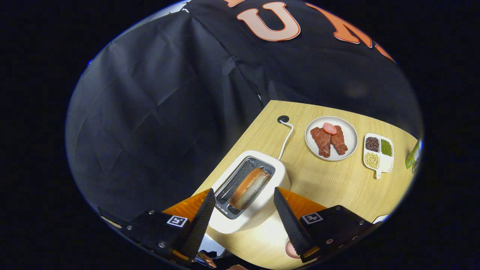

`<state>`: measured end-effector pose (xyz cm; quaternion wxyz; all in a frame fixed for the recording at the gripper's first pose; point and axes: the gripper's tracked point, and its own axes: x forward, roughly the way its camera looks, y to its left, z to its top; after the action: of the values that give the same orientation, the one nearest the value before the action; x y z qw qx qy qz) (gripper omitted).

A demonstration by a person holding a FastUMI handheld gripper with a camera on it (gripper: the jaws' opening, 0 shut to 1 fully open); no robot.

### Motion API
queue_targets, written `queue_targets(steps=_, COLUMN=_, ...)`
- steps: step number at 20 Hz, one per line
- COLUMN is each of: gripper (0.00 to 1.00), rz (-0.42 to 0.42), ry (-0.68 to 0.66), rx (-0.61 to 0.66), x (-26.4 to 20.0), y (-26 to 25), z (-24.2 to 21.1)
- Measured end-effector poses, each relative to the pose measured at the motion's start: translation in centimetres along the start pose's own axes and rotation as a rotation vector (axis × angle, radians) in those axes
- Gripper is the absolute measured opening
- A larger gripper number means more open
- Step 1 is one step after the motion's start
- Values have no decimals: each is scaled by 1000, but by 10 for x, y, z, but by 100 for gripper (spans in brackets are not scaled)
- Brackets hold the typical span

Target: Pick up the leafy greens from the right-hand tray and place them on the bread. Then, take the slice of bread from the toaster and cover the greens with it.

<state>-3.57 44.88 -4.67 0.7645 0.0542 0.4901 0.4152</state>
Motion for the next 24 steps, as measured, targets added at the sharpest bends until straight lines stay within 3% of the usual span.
queue_targets(steps=5, gripper=91, rz=8, ry=114, rx=44, x=26, y=14, z=-12)
queue_targets(steps=10, gripper=74, rz=-32, ry=156, rx=89, x=45, y=9, z=-14)
queue_targets(steps=13, gripper=72, rz=-56, ry=177, rx=74, x=52, y=6, z=-14)
queue_targets(steps=21, gripper=37, rz=-96, ry=214, rx=65, x=52, y=-6, z=-21)
queue_targets(steps=22, gripper=27, rz=-102, ry=199, rx=59, x=52, y=-8, z=-19)
queue_targets(steps=24, gripper=17, rz=-96, ry=172, rx=47, x=49, y=-10, z=-16)
